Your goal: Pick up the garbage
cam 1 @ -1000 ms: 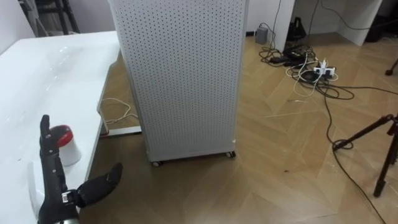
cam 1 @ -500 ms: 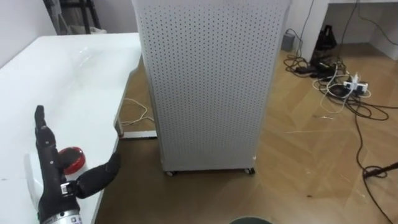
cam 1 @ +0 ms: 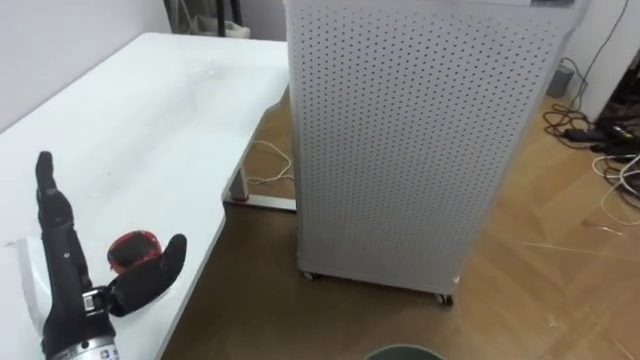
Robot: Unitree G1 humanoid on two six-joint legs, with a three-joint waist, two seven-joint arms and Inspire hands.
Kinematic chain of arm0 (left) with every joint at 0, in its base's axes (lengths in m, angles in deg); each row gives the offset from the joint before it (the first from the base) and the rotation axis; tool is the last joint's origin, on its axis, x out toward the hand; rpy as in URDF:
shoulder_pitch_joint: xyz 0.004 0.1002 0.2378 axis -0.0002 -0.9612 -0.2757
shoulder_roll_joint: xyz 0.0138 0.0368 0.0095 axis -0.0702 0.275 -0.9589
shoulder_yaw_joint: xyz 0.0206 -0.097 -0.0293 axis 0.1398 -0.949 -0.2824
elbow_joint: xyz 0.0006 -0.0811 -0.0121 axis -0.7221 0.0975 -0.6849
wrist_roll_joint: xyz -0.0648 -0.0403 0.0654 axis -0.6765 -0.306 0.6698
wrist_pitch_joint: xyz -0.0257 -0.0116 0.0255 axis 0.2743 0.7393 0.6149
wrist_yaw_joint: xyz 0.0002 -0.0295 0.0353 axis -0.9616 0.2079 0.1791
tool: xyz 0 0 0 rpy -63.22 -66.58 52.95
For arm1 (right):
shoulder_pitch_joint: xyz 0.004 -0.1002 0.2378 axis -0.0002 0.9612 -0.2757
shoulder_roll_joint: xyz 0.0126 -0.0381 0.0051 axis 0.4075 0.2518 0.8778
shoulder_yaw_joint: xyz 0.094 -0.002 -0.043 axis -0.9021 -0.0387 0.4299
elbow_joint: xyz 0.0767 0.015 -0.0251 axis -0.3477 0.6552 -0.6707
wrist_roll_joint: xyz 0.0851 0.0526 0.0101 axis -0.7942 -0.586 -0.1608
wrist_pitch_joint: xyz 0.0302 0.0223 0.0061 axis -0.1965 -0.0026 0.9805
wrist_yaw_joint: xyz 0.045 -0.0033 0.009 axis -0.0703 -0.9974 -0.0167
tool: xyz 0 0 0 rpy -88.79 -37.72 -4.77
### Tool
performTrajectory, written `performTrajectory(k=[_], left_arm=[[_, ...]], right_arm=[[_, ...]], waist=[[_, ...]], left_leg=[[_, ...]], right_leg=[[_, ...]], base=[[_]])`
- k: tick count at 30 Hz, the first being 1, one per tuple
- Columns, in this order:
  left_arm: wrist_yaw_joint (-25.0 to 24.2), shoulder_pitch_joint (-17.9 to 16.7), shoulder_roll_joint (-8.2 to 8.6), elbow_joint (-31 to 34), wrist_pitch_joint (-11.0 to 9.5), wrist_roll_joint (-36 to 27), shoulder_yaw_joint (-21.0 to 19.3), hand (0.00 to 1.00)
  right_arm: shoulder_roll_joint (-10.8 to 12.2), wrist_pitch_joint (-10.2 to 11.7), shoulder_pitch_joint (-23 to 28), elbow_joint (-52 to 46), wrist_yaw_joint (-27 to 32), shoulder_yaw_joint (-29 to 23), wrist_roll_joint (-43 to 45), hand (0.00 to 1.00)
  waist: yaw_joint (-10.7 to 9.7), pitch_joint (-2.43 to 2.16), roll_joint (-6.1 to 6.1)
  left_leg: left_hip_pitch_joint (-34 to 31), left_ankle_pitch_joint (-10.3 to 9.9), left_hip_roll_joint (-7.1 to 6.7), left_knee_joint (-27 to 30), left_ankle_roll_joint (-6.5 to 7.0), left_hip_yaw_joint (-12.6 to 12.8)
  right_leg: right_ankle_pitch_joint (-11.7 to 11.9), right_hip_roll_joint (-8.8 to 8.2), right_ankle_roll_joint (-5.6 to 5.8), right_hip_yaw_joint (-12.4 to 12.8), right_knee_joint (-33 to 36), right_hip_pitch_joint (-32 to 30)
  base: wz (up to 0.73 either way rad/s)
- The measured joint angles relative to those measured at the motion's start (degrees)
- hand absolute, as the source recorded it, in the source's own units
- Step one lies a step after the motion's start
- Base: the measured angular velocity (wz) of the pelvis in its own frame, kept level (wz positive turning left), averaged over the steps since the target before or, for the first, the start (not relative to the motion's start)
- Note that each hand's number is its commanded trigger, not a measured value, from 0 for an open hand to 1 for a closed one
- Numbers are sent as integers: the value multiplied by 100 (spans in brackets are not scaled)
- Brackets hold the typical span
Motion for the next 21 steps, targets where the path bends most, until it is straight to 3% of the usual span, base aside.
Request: performTrajectory(k=[6, 15, 21], left_arm=[[-11, -53, -7, 0, 0, -8, 27, 0], [-117, -190, 20, -10, 0, -15, 55, 0], [-211, -304, 58, -121, 0, -23, 104, 0]], right_arm=[[1, 5, 3, -1, -33, 19, 4, 100], [31, 18, 47, 2, -223, 22, 72, 100], [37, 69, 58, -11, -241, 22, 233, 100]], waist=[[92, -23, -129], [90, 14, -66], [82, 11, -62]], left_leg=[[3, 2, -21, -20, 5, -7], [78, 2, -25, -55, 5, 3], [63, 3, -26, -61, 6, 4]], right_leg=[[15, 26, 23, -90, -205, 135], [41, 25, 32, -236, -339, 304], [41, 26, 32, -229, -337, 288]], base=[[11], [6], [0]])
